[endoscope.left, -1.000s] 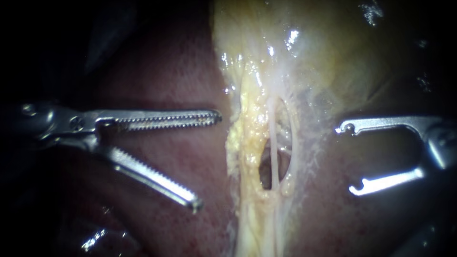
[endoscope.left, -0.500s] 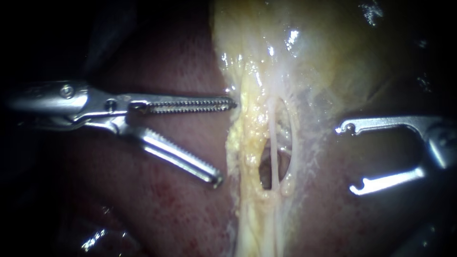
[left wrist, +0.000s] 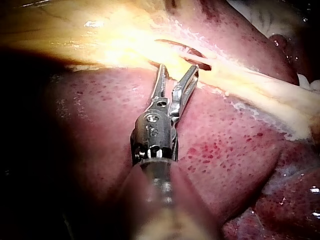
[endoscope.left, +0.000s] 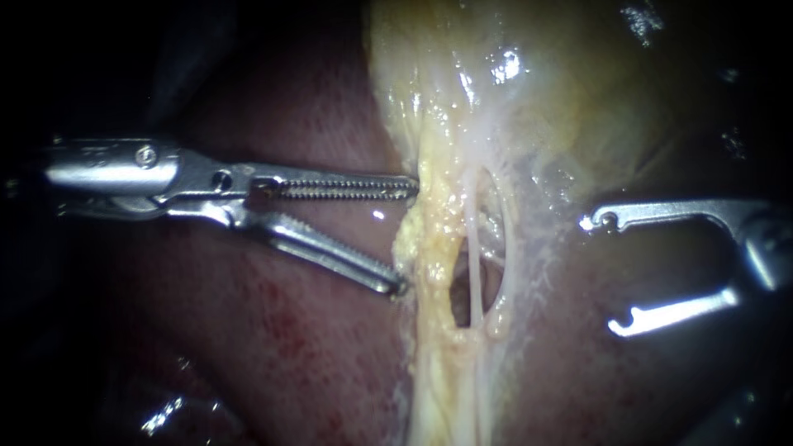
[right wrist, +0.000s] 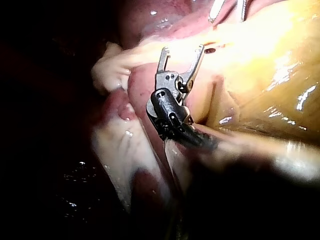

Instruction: Grabbing gallbladder

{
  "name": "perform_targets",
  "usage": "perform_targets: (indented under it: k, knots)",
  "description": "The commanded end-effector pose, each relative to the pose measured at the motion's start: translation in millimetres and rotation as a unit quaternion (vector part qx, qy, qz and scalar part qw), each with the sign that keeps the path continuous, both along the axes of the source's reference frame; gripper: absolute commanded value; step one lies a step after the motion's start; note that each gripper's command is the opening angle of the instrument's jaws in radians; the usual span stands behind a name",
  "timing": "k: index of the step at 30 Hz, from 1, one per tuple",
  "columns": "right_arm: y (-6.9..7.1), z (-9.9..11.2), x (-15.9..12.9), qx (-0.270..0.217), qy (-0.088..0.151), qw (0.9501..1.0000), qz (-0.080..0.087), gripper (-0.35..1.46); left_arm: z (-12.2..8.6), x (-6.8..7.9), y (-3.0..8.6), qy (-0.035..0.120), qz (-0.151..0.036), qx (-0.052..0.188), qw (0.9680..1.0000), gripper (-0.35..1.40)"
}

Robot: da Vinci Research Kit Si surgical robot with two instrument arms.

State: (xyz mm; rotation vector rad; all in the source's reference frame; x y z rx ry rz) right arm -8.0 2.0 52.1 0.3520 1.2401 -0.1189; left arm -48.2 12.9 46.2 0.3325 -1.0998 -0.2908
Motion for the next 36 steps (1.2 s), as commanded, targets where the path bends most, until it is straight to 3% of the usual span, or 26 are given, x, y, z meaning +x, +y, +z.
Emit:
perform_targets:
  k: [1, 14, 36]
  knots:
    - [0.0, 0.0, 0.0, 0.000, 0.000, 1.0000, 0.000, 0.58, 0.0, 0.0, 0.0, 0.000, -0.001, 0.000, 1.0000, 0.17]
    - [0.0, 0.0, 0.0, 0.000, 0.000, 1.0000, 0.000, 0.58, 0.7, 0.5, -0.9, 0.012, -0.018, 0.019, 0.9996, -0.35]
    - [0.0, 0.1, 0.0, 0.000, 0.000, 1.0000, 0.000, 0.58, 0.9, 0.9, -1.2, 0.015, -0.025, 0.029, 0.9992, -0.35]
